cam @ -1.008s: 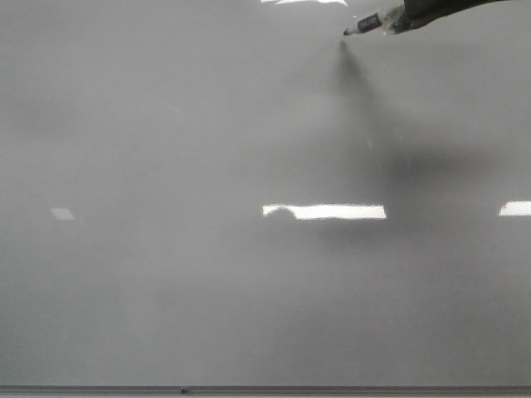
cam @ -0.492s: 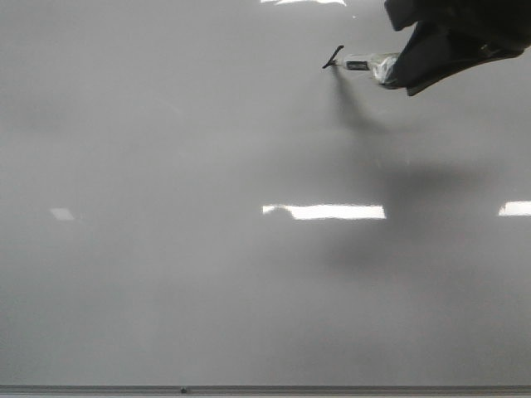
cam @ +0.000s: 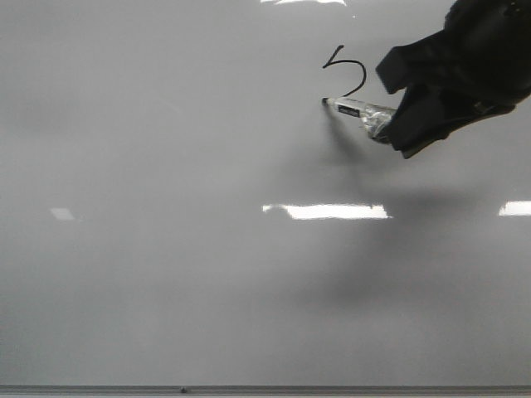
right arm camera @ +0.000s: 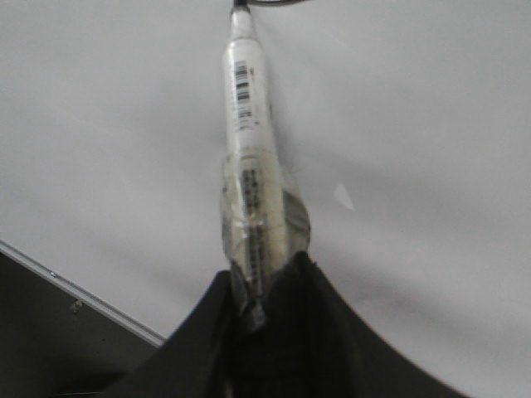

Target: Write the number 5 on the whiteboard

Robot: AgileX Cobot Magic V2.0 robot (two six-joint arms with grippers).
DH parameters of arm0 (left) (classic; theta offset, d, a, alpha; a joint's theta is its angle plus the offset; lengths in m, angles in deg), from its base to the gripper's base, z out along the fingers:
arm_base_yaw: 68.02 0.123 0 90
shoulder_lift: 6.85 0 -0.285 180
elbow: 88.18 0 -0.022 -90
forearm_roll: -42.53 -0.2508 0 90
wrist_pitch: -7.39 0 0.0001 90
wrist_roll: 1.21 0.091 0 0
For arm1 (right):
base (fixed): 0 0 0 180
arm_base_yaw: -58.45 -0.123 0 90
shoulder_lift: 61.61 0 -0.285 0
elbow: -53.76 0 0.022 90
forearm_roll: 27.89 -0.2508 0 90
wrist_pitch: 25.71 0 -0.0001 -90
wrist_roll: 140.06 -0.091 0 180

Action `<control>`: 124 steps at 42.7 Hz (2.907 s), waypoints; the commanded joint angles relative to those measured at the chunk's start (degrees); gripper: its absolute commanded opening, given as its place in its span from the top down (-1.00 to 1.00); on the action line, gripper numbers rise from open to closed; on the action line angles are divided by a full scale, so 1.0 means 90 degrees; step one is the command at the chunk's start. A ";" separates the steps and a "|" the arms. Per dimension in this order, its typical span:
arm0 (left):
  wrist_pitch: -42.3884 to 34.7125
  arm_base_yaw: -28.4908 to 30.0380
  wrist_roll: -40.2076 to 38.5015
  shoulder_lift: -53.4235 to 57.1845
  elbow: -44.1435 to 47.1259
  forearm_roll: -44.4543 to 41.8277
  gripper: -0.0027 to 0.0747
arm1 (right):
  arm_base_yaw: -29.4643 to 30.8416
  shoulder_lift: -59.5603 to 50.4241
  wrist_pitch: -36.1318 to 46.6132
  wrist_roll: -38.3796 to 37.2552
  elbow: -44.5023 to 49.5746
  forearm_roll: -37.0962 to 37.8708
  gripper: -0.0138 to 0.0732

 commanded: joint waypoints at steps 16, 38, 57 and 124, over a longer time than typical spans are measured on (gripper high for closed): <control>-0.0419 0.0000 -0.0079 0.0039 -0.0154 0.0081 -0.50 | 0.0111 -0.0674 0.0292 0.0088 -0.0510 0.0021 0.83; -0.0443 0.0000 -0.0079 0.0039 -0.0154 0.0081 -0.50 | 0.0500 -0.0366 0.0727 0.0088 -0.0510 0.0021 0.83; -0.0431 0.0000 -0.0079 0.0039 -0.0154 0.0081 -0.50 | 0.0989 -0.0331 0.0413 0.0088 -0.0510 0.0039 0.83; -0.0448 -0.3150 0.3851 -0.3390 -0.1843 0.2167 -0.24 | -0.1343 -0.2554 -0.3835 0.2442 -0.0438 0.0040 0.83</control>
